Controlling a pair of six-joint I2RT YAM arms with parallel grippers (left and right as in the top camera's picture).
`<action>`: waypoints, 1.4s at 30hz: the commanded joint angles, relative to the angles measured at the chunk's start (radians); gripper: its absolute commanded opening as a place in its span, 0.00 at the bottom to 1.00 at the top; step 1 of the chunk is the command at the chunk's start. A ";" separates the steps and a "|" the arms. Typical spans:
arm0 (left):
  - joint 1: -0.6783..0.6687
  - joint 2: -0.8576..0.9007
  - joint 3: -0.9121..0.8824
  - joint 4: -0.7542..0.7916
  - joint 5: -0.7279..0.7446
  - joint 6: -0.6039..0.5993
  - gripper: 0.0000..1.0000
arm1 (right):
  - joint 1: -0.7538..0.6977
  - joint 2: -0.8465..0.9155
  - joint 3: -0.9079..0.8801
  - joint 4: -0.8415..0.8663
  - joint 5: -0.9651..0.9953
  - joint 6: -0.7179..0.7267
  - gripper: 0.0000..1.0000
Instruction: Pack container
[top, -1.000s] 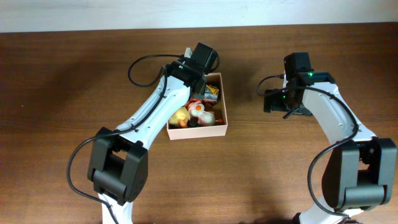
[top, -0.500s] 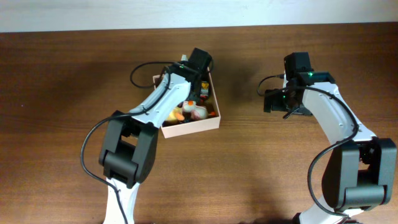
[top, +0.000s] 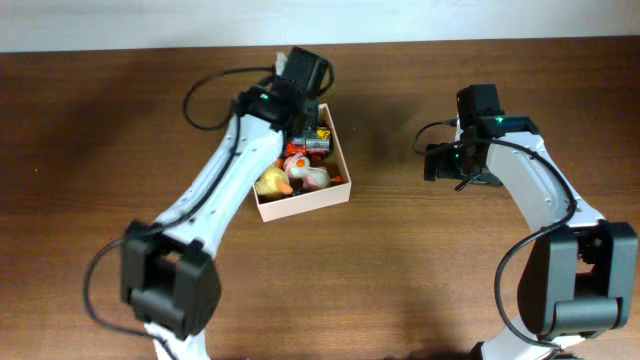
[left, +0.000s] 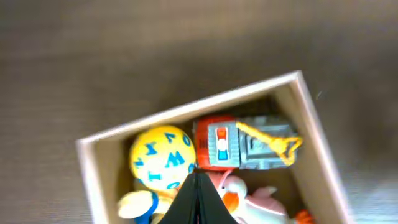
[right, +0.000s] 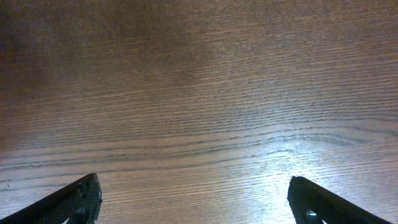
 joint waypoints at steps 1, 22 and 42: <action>0.042 -0.075 0.023 -0.026 -0.103 -0.131 0.07 | -0.002 -0.020 0.008 0.000 0.016 0.002 0.99; 0.342 -0.085 0.023 -0.106 0.002 -0.294 0.99 | -0.002 -0.020 0.008 0.000 0.016 0.002 0.99; 0.342 -0.085 0.023 -0.106 0.002 -0.294 0.99 | -0.002 -0.020 0.008 0.000 0.016 0.002 0.99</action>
